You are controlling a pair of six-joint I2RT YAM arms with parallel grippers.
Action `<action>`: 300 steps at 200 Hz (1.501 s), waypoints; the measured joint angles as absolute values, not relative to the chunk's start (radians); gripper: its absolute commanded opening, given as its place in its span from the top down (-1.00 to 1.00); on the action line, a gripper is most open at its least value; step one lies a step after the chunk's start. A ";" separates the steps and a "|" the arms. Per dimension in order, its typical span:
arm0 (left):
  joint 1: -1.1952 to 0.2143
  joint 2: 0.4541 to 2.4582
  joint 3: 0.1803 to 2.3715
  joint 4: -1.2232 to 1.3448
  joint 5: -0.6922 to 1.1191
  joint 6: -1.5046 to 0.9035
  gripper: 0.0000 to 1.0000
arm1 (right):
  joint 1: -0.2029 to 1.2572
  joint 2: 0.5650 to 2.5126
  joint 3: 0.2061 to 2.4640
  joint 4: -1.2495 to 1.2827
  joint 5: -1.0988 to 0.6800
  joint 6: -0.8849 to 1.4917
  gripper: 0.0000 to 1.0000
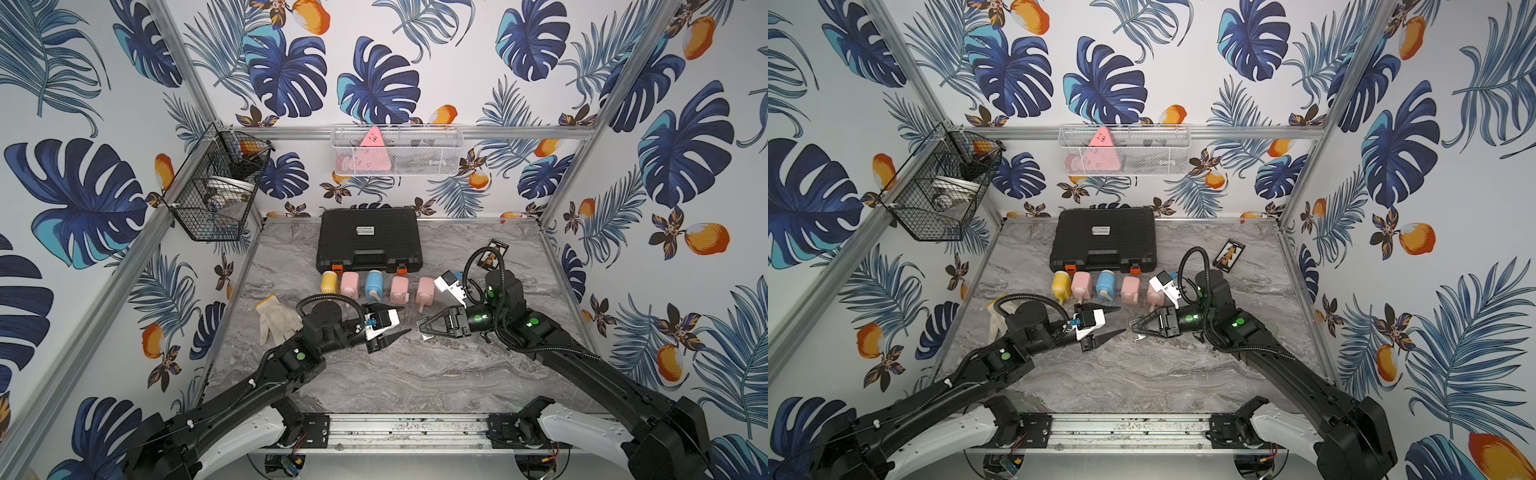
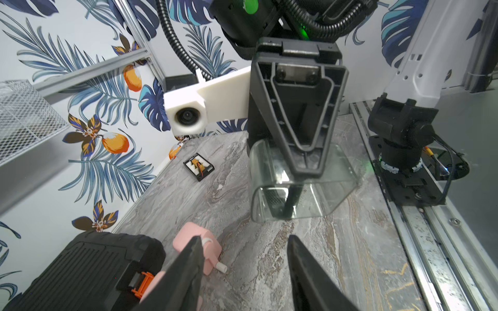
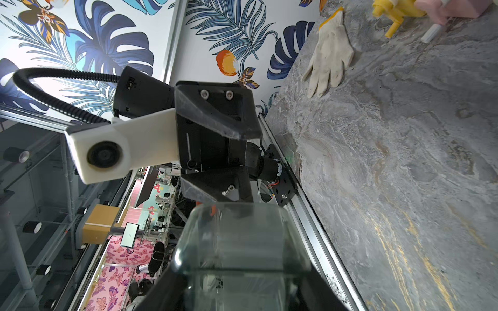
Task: Put the tray back into the pencil sharpener
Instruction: Pick up the container from the center of the board.
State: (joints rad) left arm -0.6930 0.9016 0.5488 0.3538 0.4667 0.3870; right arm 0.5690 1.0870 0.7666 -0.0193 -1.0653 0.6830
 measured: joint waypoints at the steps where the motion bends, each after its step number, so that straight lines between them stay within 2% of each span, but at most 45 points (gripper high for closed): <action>1: -0.693 0.902 0.549 0.356 0.467 0.387 -0.04 | 0.570 1.087 0.767 -0.018 -1.066 0.686 0.09; 47: -0.730 0.944 0.536 0.463 0.436 0.368 0.04 | 0.591 1.111 0.750 0.076 -1.075 0.754 0.09; 146: -0.777 0.968 0.537 0.500 0.316 0.389 0.34 | 0.625 1.135 0.715 0.259 -1.055 0.875 0.09; 233: -0.778 0.967 0.548 0.474 0.310 0.392 0.87 | 0.635 1.152 0.701 0.332 -1.036 0.906 0.09; 256: -0.778 0.959 0.551 0.451 0.310 0.389 1.00 | 0.636 1.158 0.689 0.367 -1.032 0.912 -0.13; 274: -0.778 0.954 0.558 0.434 0.311 0.392 1.00 | 0.638 1.162 0.680 0.398 -1.016 0.937 -0.49; 289: -0.778 0.949 0.559 0.417 0.315 0.392 1.00 | 0.639 1.163 0.673 0.421 -1.002 0.950 -0.67; 300: -0.778 0.949 0.562 0.400 0.314 0.392 1.00 | 0.640 1.161 0.673 0.427 -0.990 0.953 -0.91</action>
State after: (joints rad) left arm -0.7776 0.9485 0.5625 0.4000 0.3141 0.3923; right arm 0.6395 1.1606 0.6727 0.4271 -0.9897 0.9531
